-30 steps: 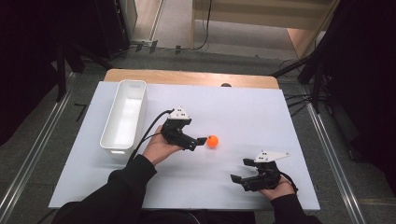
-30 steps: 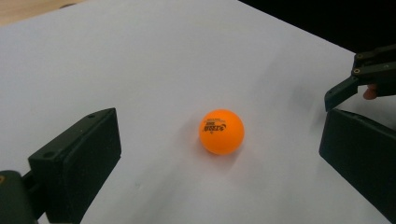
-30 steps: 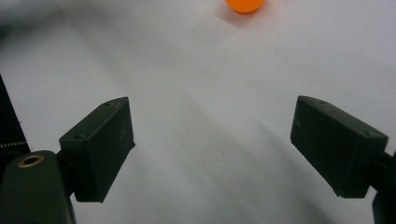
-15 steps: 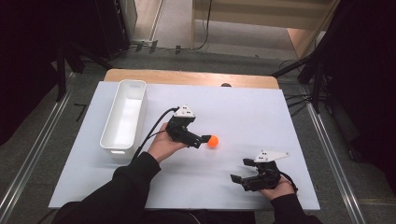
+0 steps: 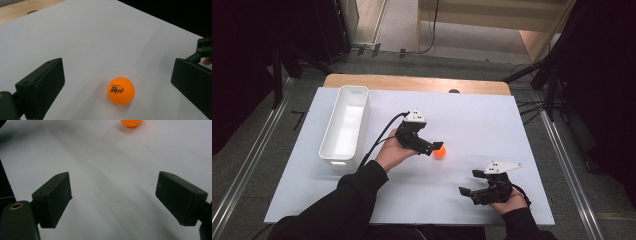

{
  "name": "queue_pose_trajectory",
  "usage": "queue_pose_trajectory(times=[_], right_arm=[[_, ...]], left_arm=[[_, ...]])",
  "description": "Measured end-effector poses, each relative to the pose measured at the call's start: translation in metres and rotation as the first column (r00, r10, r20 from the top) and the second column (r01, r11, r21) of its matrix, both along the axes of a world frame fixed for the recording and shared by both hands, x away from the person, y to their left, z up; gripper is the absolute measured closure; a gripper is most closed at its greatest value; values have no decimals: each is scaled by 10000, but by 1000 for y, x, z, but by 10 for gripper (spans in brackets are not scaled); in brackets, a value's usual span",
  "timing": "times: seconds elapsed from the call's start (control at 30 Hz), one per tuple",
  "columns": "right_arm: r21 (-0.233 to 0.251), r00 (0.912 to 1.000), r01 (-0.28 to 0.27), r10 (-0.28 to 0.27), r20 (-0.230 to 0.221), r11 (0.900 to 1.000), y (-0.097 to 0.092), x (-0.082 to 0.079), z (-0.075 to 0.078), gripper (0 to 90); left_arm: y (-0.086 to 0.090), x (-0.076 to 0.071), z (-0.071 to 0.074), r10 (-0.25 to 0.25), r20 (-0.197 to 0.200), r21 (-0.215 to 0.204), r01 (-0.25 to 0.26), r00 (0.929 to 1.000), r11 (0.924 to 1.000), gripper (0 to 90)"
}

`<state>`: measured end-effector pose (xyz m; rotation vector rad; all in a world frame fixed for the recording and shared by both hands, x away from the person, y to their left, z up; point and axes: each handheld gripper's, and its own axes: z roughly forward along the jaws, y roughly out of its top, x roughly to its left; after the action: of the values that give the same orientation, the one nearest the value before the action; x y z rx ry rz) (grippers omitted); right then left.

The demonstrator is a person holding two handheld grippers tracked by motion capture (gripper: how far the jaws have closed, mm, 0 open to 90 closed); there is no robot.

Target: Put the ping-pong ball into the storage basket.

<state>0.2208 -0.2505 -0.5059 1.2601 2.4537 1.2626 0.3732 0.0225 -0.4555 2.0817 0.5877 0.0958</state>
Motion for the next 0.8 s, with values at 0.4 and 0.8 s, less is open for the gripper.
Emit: queue_pose_trajectory(times=[0.4,0.8], right_arm=[[-35,10000,35,-35,-47,10000,-2,0,0,119],[-51,10000,62,-62,-70,10000,-3,0,0,119]], left_arm=[[-20,3,-3,-241,176,126,239,9996,9996,0],[-25,3,-8,-115,268,144,111,9996,9998,0]])
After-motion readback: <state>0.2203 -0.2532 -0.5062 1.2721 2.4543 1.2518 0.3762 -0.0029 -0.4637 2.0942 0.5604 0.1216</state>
